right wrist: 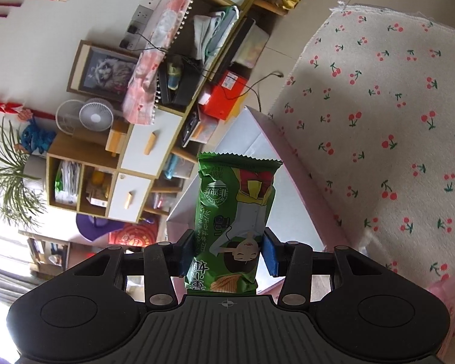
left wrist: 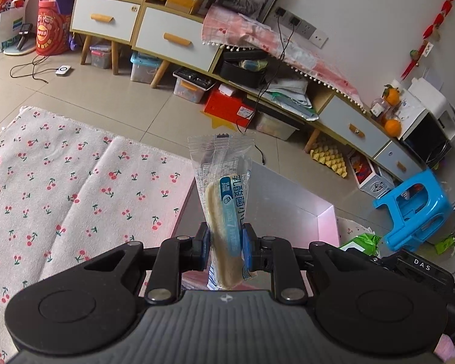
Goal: Organize snacks
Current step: 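Carry both packets into the pink box and open both tools, then withdraw both tools from the box back over the snack pile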
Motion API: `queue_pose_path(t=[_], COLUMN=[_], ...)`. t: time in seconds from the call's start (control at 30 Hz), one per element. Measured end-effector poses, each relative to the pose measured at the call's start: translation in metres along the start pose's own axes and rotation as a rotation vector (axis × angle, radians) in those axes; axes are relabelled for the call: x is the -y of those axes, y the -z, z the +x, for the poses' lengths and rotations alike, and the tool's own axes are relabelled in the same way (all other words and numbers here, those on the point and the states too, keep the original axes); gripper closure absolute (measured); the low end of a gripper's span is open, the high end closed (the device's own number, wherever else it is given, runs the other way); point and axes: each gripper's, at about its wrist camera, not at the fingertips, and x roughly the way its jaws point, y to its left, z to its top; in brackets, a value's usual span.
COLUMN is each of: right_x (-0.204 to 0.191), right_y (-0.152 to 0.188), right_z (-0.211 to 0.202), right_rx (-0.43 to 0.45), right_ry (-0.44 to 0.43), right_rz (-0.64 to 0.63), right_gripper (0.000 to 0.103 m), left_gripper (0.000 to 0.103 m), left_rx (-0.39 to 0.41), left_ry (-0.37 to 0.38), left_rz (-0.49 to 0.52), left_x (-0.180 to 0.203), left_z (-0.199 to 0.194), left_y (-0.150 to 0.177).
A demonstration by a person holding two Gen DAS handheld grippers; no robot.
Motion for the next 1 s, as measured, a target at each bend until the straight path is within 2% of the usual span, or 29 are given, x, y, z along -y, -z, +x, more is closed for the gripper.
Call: queue_pose_path(t=[0.23,0.4,0.6,0.7,0.77,0.9,1.0], right_x=[-0.010,-0.007,-0.008,-0.011,-0.011,-0.013,-0.014], right_y=[0.000,0.000,0.000,0.001,0.000,0.000,0.001], right_z=[0.010,0.013,0.013,0.013,0.013,0.010,0.009], right_rx=[-0.011,-0.019,-0.026,-0.031,-0.043,-0.046,-0.055], right_ry=[0.017,0.023,0.019,0.017,0.014,0.010,0.009], right_rz=[-0.096,-0.111,-0.130,-0.144,-0.129,-0.123,-0.128], right_gripper=[0.058,0.058,0.058,0.056,0.050,0.033,0.032], left_gripper=[0.083,0.083,0.082,0.073,0.058,0.044,0.035], left_rx=[0.068,0.003,-0.019,-0.009,-0.003,0.006,0.002], left_ry=[-0.041,-0.070,-0.105,-0.115,-0.121,-0.129,-0.133], left_rz=[0.093,0.078,0.087,0.112,0.127,0.161,0.191], left_x=[0.017,0.018,0.014,0.015,0.017,0.021,0.025], left_z=[0.023,0.041,0.044,0.042,0.041,0.039,0.037], left_y=[-0.004,-0.004,0.001,0.002,0.002,0.001,0.001])
